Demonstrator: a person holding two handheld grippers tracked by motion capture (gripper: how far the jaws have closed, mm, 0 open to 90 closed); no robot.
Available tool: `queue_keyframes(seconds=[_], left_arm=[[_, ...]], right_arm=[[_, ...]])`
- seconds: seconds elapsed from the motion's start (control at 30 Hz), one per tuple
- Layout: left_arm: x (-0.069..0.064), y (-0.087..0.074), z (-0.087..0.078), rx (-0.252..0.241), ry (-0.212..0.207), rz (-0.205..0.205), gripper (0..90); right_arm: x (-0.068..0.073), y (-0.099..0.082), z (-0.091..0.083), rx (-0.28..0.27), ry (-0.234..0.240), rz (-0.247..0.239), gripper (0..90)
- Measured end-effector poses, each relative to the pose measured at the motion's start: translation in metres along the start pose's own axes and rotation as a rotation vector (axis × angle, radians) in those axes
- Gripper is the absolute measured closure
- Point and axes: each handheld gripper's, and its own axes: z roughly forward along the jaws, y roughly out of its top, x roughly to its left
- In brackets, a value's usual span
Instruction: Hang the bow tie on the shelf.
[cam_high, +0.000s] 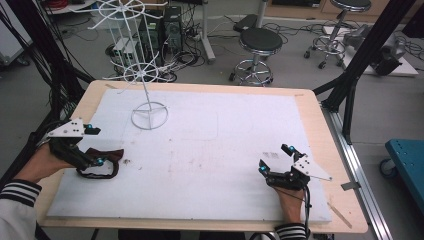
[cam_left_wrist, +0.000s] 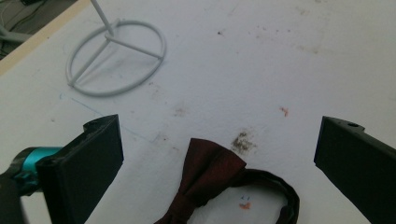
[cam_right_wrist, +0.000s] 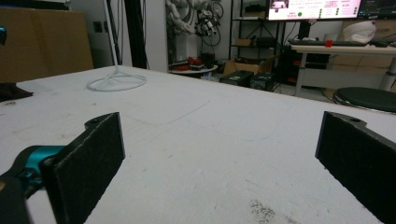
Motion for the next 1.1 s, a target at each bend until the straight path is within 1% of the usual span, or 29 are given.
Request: queue_keyframes(seconds=[0.03,0.13,0.27,0.33,0.47,0.53,0.57,0.6,0.7,0.77,0.8,0.83,0.87,0.9,0.93,1.0,1.03,1.1], left_arm=[[0.002,0.000,0.001,0.027,-0.005,0.012,1.7],[0.004,0.001,0.002,0.053,-0.012,0.022,1.7],[0.008,0.002,0.004,0.106,-0.023,0.059,1.8],[0.011,0.002,0.007,0.132,-0.030,0.065,1.7],[0.015,0.000,0.010,0.155,-0.039,0.066,1.8],[0.017,0.000,0.014,0.194,-0.042,0.079,1.8],[0.018,-0.001,0.016,0.203,-0.048,0.083,1.7],[0.018,-0.001,0.016,0.203,-0.048,0.083,1.8],[0.019,-0.003,0.022,0.228,-0.053,0.084,1.8],[0.021,-0.005,0.027,0.261,-0.056,0.088,1.8],[0.021,-0.005,0.027,0.261,-0.056,0.088,1.8],[0.022,-0.006,0.029,0.278,-0.060,0.085,1.8],[0.022,-0.006,0.029,0.278,-0.060,0.085,1.8],[0.023,-0.008,0.030,0.294,-0.063,0.083,1.9],[0.024,-0.008,0.030,0.299,-0.065,0.084,3.2],[0.026,-0.009,0.030,0.295,-0.072,0.093,10.8],[0.026,-0.010,0.030,0.290,-0.070,0.085,12.1],[0.027,-0.010,0.031,0.308,-0.068,0.082,12.1]], right_arm=[[0.000,0.000,0.000,0.002,0.000,0.003,0.6],[0.000,0.000,0.000,0.002,0.000,0.003,0.6],[0.000,0.000,0.000,0.002,0.000,0.001,0.6],[0.000,0.000,0.000,0.002,-0.003,0.000,0.6],[0.000,0.000,0.000,0.002,-0.003,-0.001,0.6],[0.000,0.000,0.000,0.003,-0.002,0.000,0.6],[0.000,0.000,0.000,0.003,-0.003,0.001,0.6],[0.000,0.000,0.000,0.003,-0.002,-0.001,0.6],[0.001,0.000,0.000,0.003,-0.004,0.001,0.6],[0.000,0.000,0.000,0.002,-0.005,-0.001,0.6],[0.000,0.000,0.000,0.002,-0.005,-0.001,0.6],[0.000,0.000,0.000,0.002,-0.004,-0.001,0.6],[0.000,0.000,0.000,0.002,-0.005,-0.001,0.6],[0.000,0.000,0.000,0.002,-0.005,-0.001,0.6],[0.000,0.000,0.000,0.003,-0.004,-0.003,0.6],[0.000,0.000,0.000,0.001,-0.004,-0.007,0.6],[0.000,0.000,0.000,0.001,-0.003,-0.006,0.6],[0.000,0.000,0.000,0.000,-0.004,-0.006,0.6]])
